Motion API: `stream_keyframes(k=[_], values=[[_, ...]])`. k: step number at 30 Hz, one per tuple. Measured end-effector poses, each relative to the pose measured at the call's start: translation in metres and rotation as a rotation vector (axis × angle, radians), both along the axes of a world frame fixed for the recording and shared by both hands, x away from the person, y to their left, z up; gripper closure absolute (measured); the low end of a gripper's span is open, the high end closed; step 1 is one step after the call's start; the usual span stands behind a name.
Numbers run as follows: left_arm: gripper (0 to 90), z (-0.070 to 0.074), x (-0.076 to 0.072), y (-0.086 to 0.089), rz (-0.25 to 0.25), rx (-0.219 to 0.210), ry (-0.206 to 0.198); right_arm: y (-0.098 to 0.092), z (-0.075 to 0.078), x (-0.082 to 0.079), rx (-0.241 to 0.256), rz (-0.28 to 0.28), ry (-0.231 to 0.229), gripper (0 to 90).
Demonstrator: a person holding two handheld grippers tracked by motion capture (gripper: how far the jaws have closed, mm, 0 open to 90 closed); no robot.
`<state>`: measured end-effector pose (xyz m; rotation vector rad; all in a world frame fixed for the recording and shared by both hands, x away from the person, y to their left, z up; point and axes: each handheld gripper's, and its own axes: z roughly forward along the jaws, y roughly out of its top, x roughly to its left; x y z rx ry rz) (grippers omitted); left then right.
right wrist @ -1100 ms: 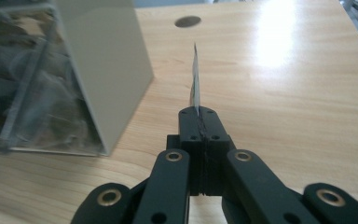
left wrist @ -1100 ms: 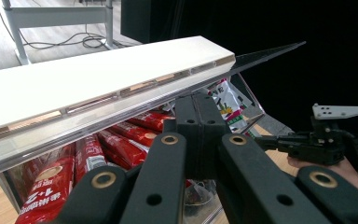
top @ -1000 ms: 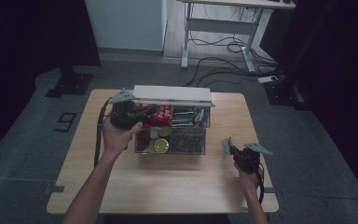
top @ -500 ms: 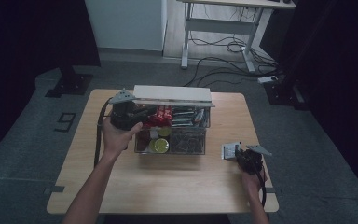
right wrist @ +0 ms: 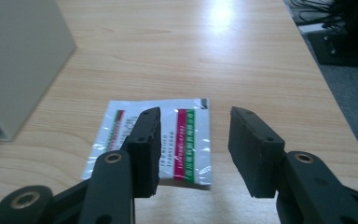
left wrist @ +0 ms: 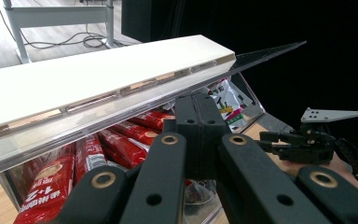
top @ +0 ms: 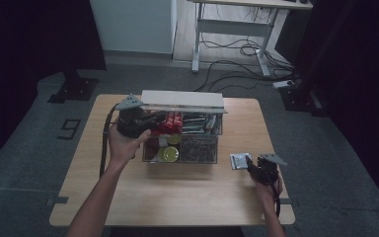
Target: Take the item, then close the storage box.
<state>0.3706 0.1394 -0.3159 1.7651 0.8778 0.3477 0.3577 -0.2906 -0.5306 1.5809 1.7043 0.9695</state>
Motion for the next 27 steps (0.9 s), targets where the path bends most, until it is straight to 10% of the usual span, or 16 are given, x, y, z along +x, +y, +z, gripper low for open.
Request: stream_keyframes(k=[27], values=[[89.6, -0.014, -0.006, 0.001, -0.012, 0.003, 0.02, 0.003, 0.002, -0.008, 0.022, 0.028, -0.016, 55.3]])
